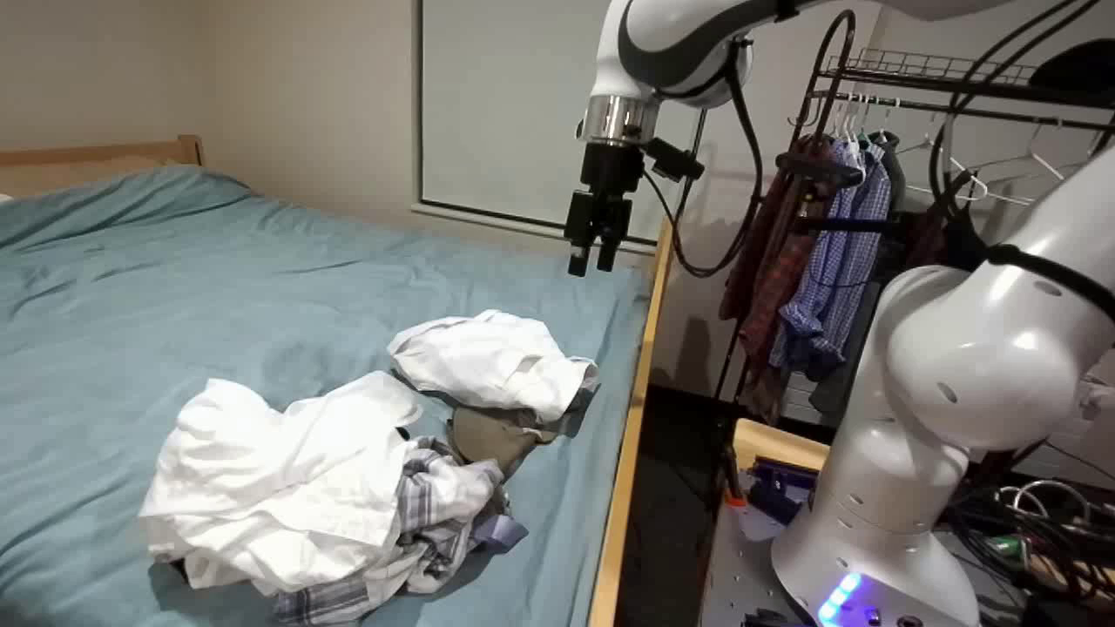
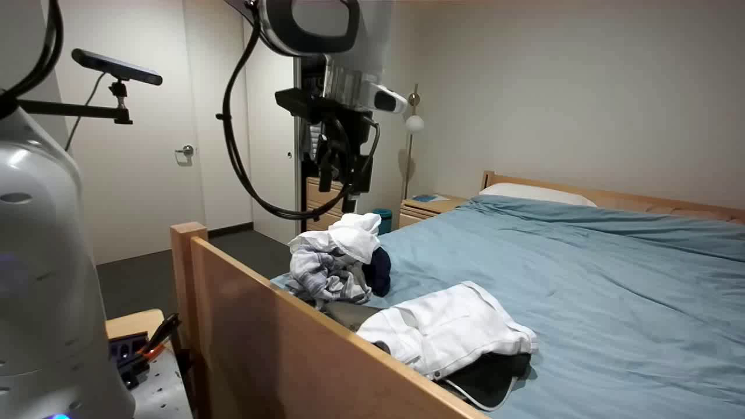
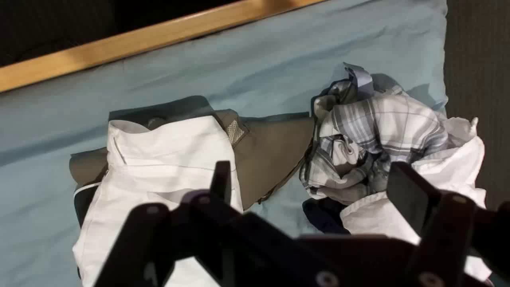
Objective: Move the clothes from left to right
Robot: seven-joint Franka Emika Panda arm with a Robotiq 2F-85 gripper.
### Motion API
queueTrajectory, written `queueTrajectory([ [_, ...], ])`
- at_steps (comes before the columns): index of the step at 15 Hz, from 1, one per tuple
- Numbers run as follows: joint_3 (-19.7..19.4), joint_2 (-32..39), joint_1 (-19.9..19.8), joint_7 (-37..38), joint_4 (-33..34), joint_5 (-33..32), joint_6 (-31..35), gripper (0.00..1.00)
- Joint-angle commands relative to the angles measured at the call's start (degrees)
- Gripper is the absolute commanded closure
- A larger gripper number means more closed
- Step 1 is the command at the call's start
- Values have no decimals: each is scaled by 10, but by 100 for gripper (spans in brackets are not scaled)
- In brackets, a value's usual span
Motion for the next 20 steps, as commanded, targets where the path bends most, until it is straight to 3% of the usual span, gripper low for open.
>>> queueTrajectory([
  [1,12,2,-14,-5,1,6,-2,0],
  [7,84,84,19,66,73,19,-1,0],
  [13,173,208,32,205,181,-62,15,0],
  [15,174,232,36,195,209,-85,8,0],
  [16,169,201,40,185,174,-59,13,0],
  [20,168,233,42,187,204,-71,13,0],
])
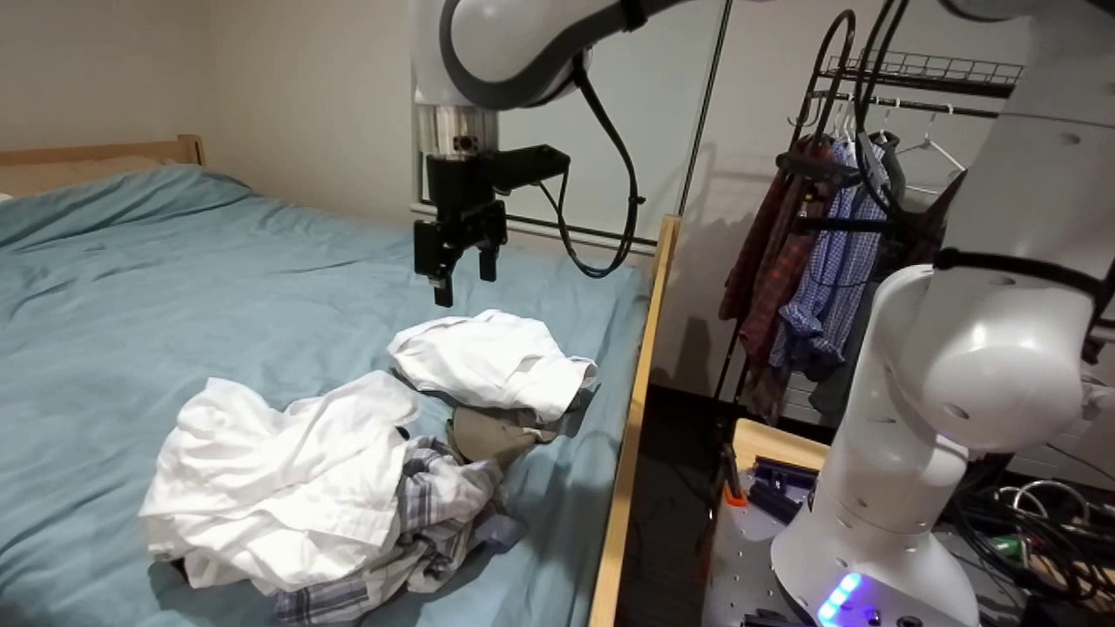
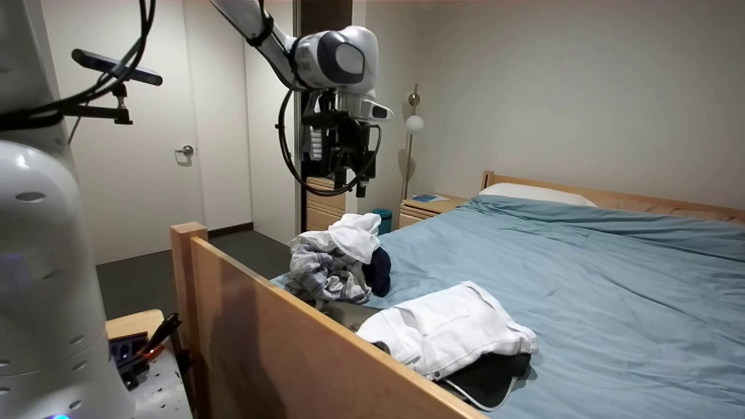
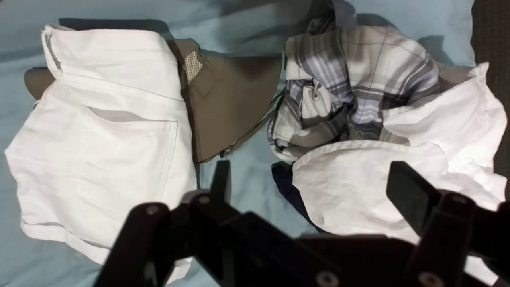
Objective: Move the clothes from left to right
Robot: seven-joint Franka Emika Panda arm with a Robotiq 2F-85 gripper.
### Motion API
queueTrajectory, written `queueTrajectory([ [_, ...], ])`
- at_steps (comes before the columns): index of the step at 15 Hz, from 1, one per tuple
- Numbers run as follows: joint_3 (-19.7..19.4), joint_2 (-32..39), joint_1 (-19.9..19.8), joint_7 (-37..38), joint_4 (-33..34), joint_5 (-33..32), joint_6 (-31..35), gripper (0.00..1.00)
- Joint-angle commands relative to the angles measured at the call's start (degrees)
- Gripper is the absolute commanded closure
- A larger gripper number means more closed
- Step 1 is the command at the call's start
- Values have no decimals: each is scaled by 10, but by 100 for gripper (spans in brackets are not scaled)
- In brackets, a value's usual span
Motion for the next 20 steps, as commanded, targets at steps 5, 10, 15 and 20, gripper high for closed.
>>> queueTrajectory([
  [5,0,42,13,-17,21,19,32,0],
  [10,16,139,45,6,85,10,63,0],
  [15,31,254,87,-11,204,6,53,0],
  [20,18,356,138,9,323,-38,-1,0],
])
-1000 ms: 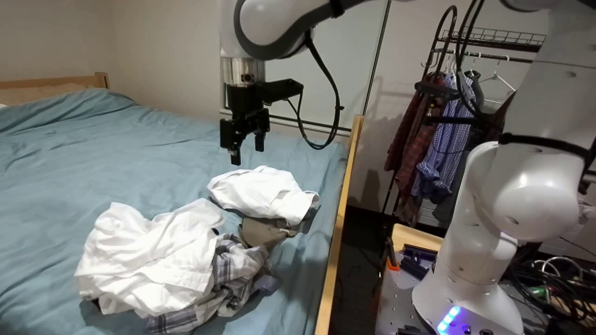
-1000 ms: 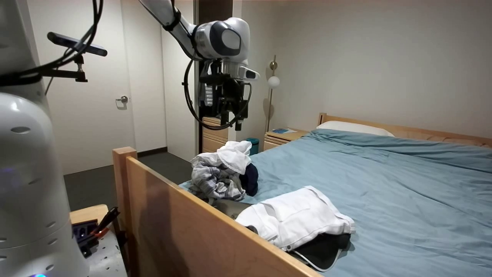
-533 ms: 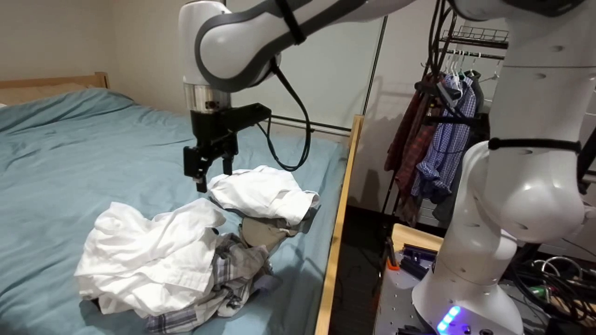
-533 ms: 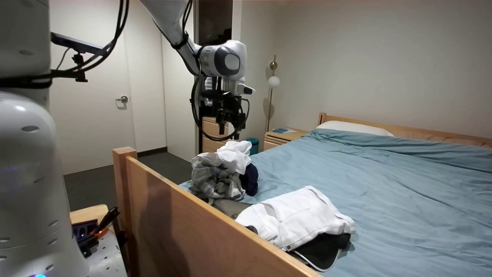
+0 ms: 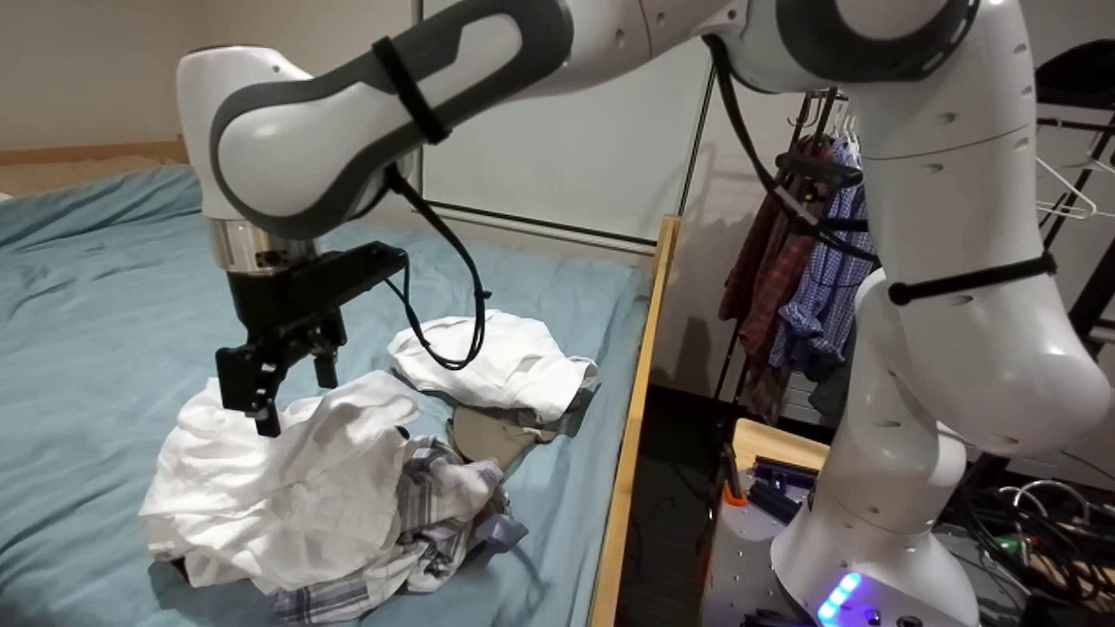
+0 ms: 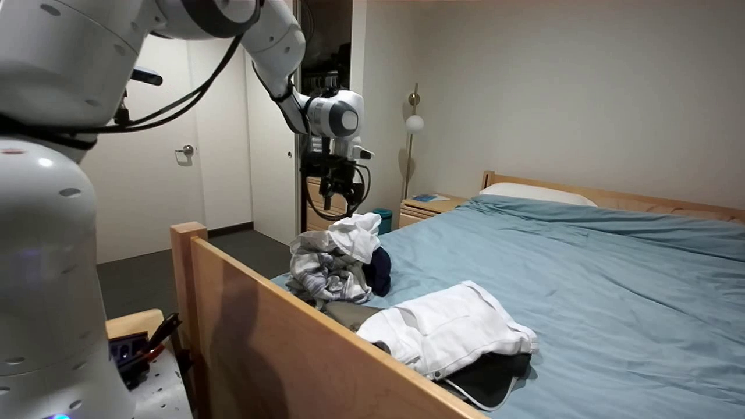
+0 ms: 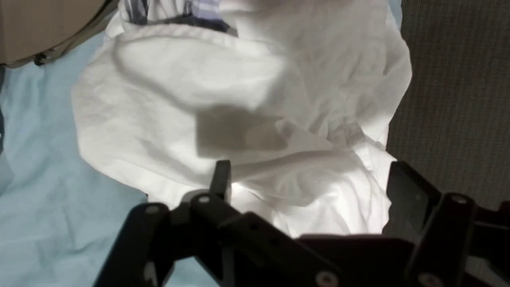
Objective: Move the clothes from left to right
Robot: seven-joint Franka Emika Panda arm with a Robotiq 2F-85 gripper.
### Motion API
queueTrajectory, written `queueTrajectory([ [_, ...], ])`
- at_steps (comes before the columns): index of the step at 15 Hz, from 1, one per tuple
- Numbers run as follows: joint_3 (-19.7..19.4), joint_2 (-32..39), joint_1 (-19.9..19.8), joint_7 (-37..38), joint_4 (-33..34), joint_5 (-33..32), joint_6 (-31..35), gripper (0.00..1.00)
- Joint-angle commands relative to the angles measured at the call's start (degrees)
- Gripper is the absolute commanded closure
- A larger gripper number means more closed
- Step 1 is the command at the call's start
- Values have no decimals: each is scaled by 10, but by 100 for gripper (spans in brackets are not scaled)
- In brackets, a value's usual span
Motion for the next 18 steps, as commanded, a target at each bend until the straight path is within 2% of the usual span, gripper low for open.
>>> queueTrajectory([
  [1,-20,77,31,20,100,-49,-55,0],
  [4,-39,124,52,20,155,-89,-76,0],
  [8,-27,176,58,-36,216,-89,-80,0],
  [10,-18,191,54,-72,234,-77,-80,0],
  [15,-23,221,56,-99,263,-82,-79,0],
  [18,-21,240,54,-130,284,-81,-103,0],
])
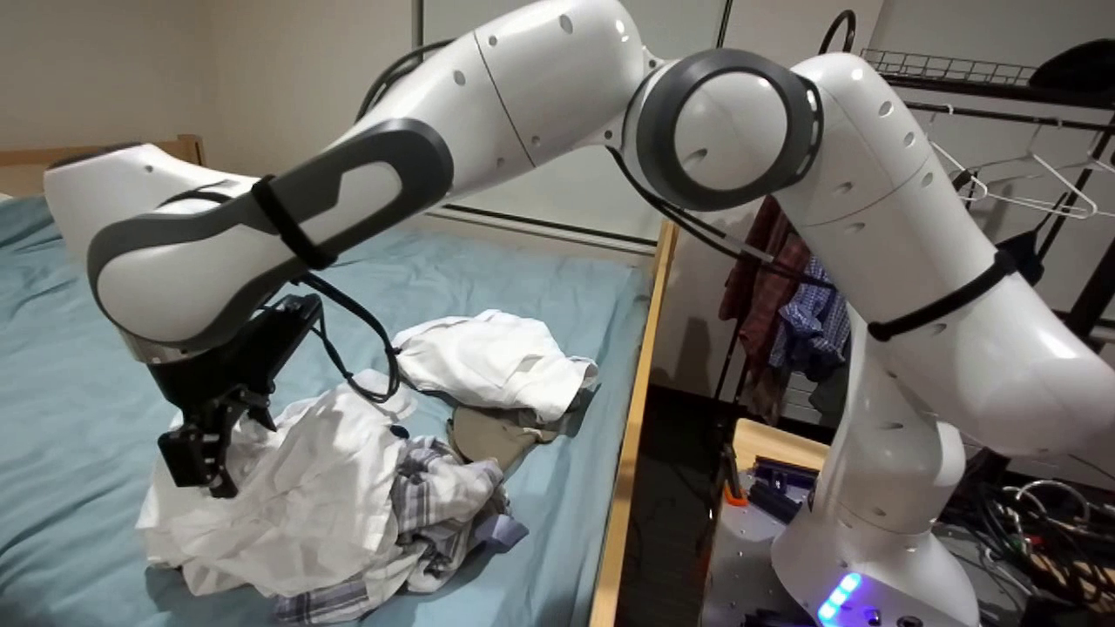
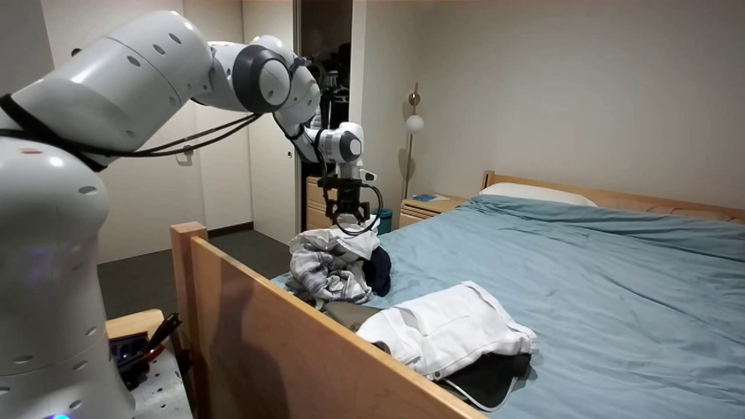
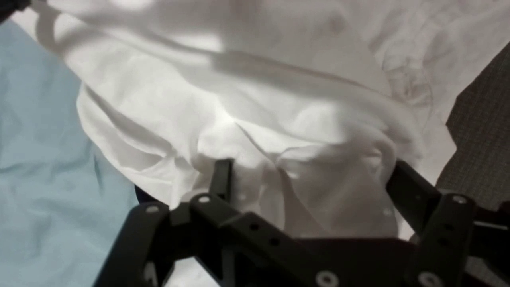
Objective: Move the clothes from left to right
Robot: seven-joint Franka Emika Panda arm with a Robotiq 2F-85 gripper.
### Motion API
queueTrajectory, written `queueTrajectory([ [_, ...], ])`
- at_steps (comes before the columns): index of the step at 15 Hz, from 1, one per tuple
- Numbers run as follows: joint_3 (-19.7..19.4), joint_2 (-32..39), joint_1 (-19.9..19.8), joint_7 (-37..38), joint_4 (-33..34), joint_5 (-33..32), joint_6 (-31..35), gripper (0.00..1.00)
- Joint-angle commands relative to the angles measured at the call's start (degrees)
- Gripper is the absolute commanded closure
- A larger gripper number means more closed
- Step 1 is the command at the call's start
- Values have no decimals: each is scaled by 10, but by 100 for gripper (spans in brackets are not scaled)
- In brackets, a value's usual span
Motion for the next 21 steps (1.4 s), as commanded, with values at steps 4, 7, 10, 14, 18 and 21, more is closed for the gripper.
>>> queueTrajectory([
  [4,3,54,0,-67,81,-10,-79,0],
  [7,2,72,4,-98,113,-17,-111,10],
  [10,0,86,6,-120,141,-26,-135,40],
  [14,2,97,5,-139,163,-27,-146,66],
  [18,1,89,1,-150,154,-18,-121,90],
  [21,-1,75,0,-139,145,-17,-118,95],
])
